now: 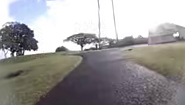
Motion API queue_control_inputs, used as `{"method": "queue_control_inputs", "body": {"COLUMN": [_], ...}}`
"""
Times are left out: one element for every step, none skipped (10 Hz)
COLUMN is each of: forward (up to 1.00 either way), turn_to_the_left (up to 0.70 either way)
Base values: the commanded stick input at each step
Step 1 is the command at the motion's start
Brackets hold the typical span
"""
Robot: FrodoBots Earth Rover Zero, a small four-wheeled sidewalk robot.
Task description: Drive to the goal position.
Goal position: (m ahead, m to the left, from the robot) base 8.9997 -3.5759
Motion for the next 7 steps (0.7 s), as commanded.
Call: {"method": "queue_control_inputs", "body": {"forward": [0.6,0.6,0.6,0.6,0.6,0.6,0.6], "turn_to_the_left": [0.0,0.0,0.0,0.0,0.0,0.0,0.0]}}
